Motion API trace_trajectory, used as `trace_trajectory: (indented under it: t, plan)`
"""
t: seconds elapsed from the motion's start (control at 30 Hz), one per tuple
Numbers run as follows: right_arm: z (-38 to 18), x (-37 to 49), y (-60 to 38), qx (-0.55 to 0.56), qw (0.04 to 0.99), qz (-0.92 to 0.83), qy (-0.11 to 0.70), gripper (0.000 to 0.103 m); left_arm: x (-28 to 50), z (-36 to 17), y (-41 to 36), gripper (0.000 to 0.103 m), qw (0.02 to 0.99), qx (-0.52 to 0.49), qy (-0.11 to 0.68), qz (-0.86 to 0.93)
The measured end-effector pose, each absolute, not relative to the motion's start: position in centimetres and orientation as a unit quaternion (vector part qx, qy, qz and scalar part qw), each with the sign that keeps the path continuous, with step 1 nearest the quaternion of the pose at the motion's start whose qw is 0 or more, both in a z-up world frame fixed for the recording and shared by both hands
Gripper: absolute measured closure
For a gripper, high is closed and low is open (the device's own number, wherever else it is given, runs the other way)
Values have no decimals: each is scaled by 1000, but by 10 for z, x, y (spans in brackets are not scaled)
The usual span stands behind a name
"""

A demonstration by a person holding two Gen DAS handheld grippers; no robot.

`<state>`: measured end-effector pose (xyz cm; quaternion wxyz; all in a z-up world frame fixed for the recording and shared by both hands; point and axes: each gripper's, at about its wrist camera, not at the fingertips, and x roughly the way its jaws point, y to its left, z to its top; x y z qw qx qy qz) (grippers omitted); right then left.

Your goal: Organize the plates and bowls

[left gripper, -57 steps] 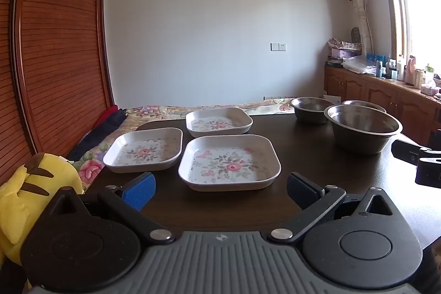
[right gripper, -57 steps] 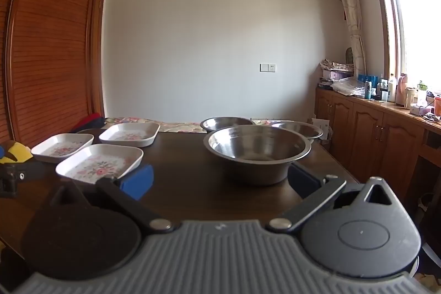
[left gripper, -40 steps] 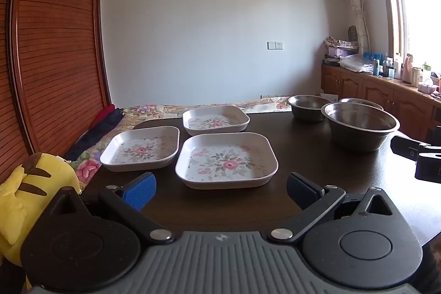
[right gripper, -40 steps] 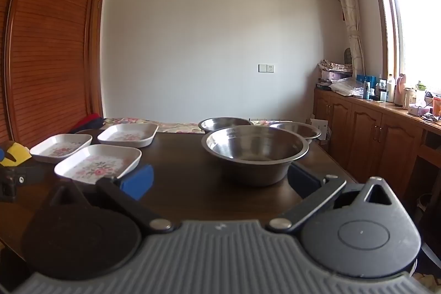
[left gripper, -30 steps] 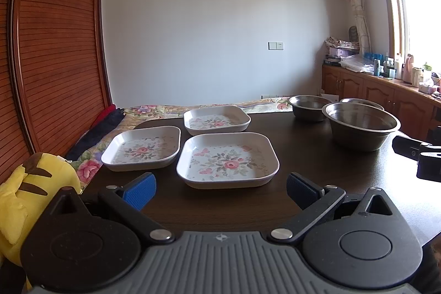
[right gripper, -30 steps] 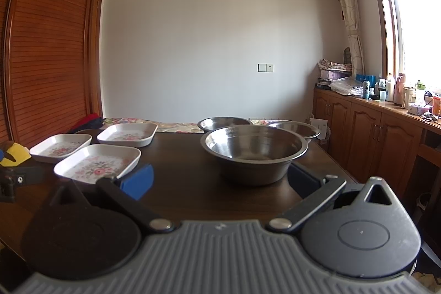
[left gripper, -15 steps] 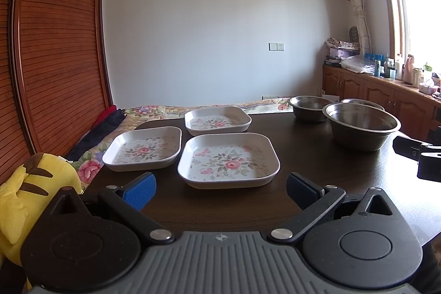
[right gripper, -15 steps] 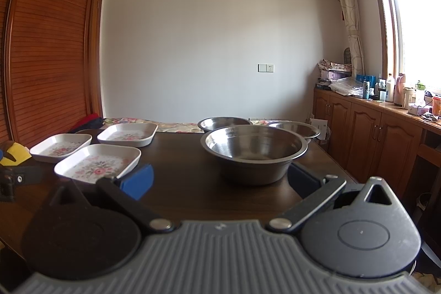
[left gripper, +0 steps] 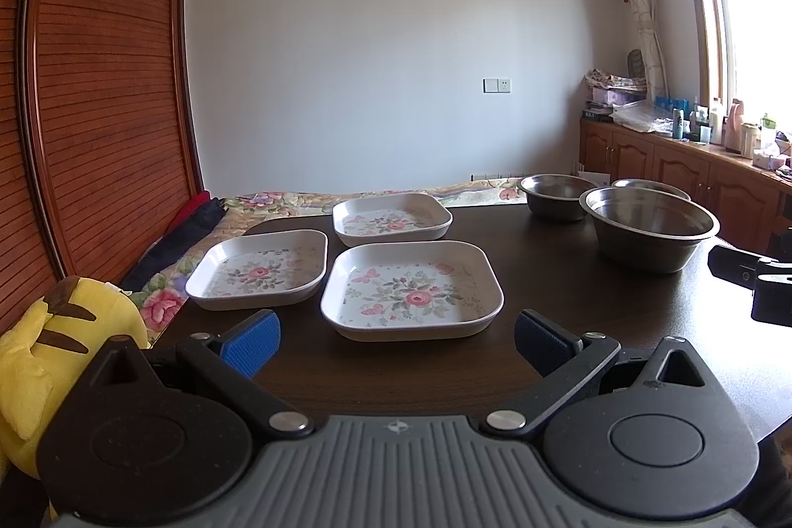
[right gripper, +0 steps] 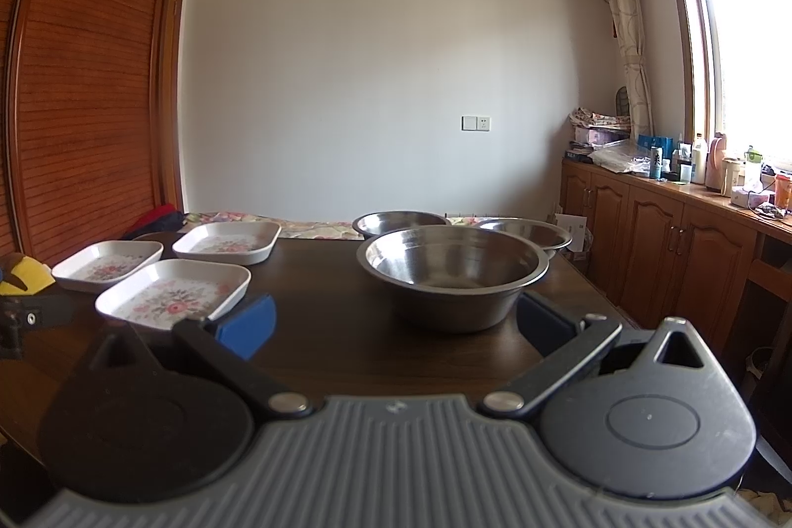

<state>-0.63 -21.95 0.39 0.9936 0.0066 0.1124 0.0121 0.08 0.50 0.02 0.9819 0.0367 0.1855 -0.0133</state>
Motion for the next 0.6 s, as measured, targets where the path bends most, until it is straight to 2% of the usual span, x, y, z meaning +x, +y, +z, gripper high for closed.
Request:
trace_trajectory:
  t: [0.6]
  plan:
    - [4,-6,-221,8,994,11,111,0,0,1,7,0,982,38,183,-12]
